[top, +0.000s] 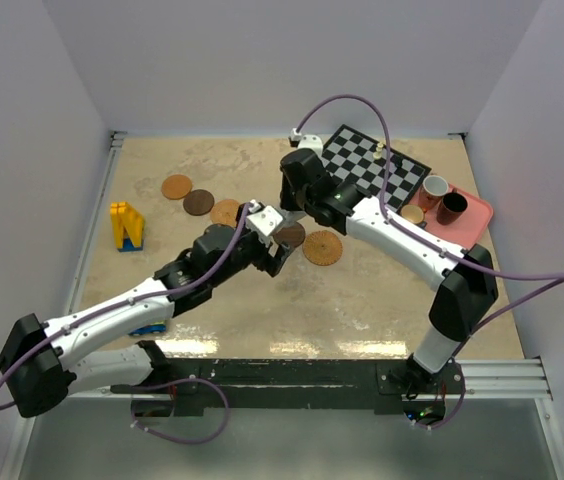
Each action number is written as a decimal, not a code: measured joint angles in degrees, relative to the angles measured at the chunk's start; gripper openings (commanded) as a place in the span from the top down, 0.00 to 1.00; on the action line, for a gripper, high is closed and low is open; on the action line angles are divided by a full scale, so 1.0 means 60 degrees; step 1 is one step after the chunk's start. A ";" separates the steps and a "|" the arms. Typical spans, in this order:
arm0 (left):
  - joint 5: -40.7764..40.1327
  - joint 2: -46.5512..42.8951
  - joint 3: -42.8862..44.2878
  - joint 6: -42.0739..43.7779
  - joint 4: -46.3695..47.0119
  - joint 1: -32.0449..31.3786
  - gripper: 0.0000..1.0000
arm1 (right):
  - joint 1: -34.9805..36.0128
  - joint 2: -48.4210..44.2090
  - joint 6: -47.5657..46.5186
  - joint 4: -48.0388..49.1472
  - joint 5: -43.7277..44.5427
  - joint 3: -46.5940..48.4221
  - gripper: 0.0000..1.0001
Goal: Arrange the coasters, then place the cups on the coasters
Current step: Place the cup at the center of the board, then pick up the cup at the center of the board.
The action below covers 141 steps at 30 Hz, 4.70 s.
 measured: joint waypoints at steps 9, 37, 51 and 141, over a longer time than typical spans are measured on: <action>-0.3024 0.0827 0.0000 -0.0178 0.0721 -0.0725 0.22 | 0.0215 0.0248 0.0226 0.0069 -0.0306 -0.0004 1.00; -0.4801 0.2160 0.0069 0.0375 0.1417 -0.1115 1.00 | 0.0251 0.0248 0.0379 0.0495 -0.0761 -0.0244 1.00; -0.2954 0.1151 -0.2601 -0.1235 0.2641 -0.1162 1.00 | 0.0703 0.0248 0.0914 0.0973 -0.1268 -0.2102 0.99; -0.4495 0.2903 -0.1953 -0.4331 0.1479 -0.1118 0.53 | -0.1953 -0.3595 -0.0379 0.1122 -0.0098 -0.2994 0.29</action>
